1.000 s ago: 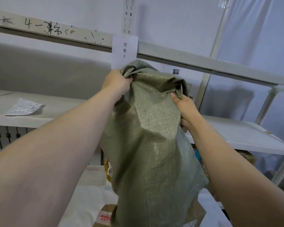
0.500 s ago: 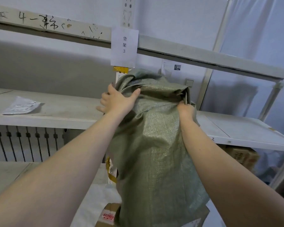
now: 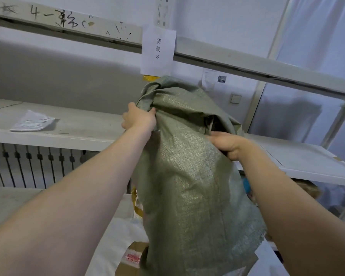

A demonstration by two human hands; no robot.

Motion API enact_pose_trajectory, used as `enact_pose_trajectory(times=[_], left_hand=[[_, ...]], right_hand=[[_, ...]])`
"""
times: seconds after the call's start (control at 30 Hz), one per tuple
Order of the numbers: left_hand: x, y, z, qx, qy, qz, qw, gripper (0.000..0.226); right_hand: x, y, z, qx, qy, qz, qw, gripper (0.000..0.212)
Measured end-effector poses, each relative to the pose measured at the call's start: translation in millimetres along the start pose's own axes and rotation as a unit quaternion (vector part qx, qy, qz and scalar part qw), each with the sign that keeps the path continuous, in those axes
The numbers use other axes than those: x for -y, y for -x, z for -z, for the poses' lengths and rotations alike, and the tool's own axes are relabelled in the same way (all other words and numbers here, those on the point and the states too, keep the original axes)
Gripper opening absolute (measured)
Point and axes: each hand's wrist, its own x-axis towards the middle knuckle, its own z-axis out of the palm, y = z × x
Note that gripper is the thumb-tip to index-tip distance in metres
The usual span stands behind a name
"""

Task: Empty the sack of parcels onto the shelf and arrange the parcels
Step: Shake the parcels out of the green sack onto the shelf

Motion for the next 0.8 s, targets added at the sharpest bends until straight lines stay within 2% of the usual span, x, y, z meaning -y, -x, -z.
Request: enact_pose_trajectory(times=[0.07, 0.13, 0.17, 0.27, 0.37, 0.43, 0.53, 0.6, 0.67, 0.8], left_hand=[[6.9, 0.7, -0.6, -0.016, 0.008, -0.028, 0.999, 0.029], [10.7, 3.9, 2.5, -0.026, 0.013, -0.051, 0.998, 0.018], [9.8, 6.1, 5.8, -0.026, 0.019, -0.059, 0.998, 0.016], [-4.0, 8.8, 17.0, -0.038, 0.032, -0.085, 0.995, 0.015], [-25.0, 5.0, 25.5, -0.049, 0.056, -0.109, 0.991, 0.015], [-35.1, 0.6, 29.0, -0.049, 0.083, -0.120, 0.988, 0.015], [-33.5, -5.3, 28.1, -0.033, 0.094, -0.126, 0.987, 0.015], [-22.7, -6.2, 22.6, -0.005, 0.081, -0.119, 0.990, 0.015], [-10.8, -4.1, 16.5, 0.030, 0.068, -0.106, 0.992, 0.016], [-1.2, 2.4, 6.1, 0.043, 0.049, -0.109, 0.992, 0.015]], right_hand=[[0.5, -2.2, -9.3, -0.066, 0.119, -0.004, 0.991, 0.062], [6.1, -4.7, -21.9, -0.169, 0.268, -0.001, 0.948, 0.040], [8.8, -5.8, -27.6, -0.213, 0.294, 0.009, 0.932, 0.037], [24.2, -9.3, -34.2, -0.276, 0.165, 0.022, 0.946, 0.031], [42.5, -10.6, -28.9, -0.322, 0.046, 0.077, 0.943, 0.037], [51.0, -6.8, -28.0, -0.327, -0.043, 0.107, 0.938, 0.033], [49.0, 2.6, -33.3, -0.276, -0.118, 0.099, 0.949, 0.011], [35.6, 7.5, -40.2, -0.224, -0.117, 0.064, 0.965, 0.020], [20.1, 6.6, -45.1, -0.191, -0.109, 0.048, 0.974, 0.014], [2.7, 5.0, -44.1, -0.170, -0.155, 0.018, 0.973, 0.027]])
